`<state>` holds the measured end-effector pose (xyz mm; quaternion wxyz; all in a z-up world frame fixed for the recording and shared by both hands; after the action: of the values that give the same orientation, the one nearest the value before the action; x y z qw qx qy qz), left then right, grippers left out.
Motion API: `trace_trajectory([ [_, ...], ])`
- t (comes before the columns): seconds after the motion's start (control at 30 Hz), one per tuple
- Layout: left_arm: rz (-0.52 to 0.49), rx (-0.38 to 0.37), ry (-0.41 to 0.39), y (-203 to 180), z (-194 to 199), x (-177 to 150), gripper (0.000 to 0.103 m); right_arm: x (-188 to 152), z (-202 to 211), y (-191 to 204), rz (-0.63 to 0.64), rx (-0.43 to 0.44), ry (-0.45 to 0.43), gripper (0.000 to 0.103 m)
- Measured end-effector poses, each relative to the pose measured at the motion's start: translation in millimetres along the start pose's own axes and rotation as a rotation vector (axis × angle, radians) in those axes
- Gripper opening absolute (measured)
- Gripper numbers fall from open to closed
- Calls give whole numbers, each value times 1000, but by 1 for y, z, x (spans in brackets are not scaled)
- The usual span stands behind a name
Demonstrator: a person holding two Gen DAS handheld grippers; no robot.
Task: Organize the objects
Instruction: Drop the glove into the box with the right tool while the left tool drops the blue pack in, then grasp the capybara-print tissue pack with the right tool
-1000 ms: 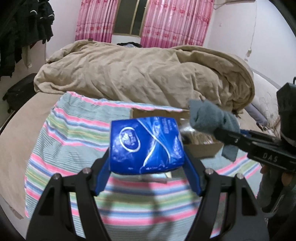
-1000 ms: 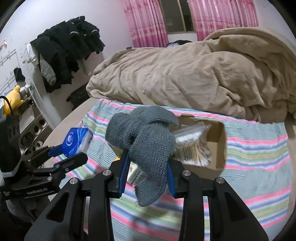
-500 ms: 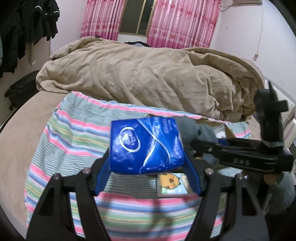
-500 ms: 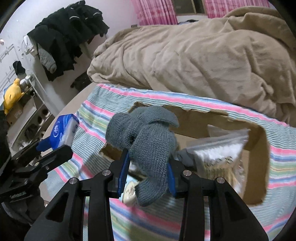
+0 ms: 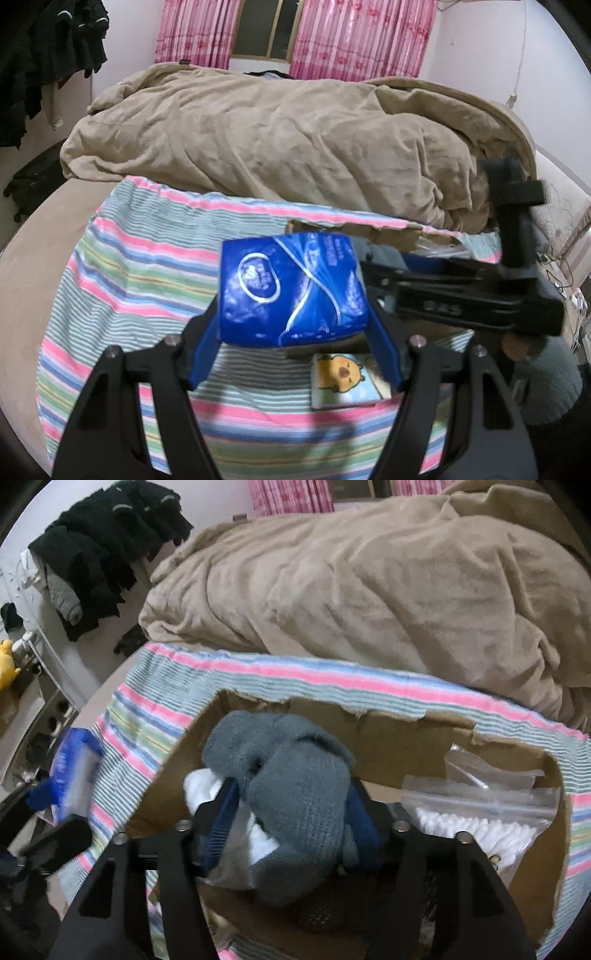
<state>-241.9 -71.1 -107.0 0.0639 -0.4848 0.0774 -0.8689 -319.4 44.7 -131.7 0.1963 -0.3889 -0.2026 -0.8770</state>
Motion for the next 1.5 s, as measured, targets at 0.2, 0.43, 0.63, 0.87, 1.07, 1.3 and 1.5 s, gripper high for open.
trace_trajectory([
  [0.2, -23, -34, 24, -20, -12, 5, 72, 13, 49, -16, -20, -41, -97, 72],
  [0.43, -87, -91, 52, -73, -30, 5, 72, 5, 109, -54, -71, -116, -180, 73],
  [0.63, -95, -106, 78, -106, -53, 5, 72, -7, 125, -83, -105, -139, -188, 73],
  [0.87, -133, -100, 99, -124, -84, 16, 73, -8, 127, -109, -145, -137, -207, 73],
  [1.07, -114, -82, 139, -123, -102, 17, 83, -7, 124, -117, -155, -126, -211, 73],
  [1.3, -116, -44, 107, -115, -79, 22, 99, -9, 131, -109, -160, -122, -210, 73],
  [1.5, -110, -44, 71, -103, -39, 29, 99, -7, 148, -86, -143, -121, -219, 73],
])
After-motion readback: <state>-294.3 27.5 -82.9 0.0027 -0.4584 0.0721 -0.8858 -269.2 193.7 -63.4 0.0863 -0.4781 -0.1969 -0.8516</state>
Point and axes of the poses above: each gripper's, at about its wrist camera, not at the fingertips, and z roughly against the way its jaws point, y to its left, x to its top, the point moved 7 cm from there along -z, roughly the way its jaws point, and after that the axes turned 9 degrees about -y, right-handed, at the moved point
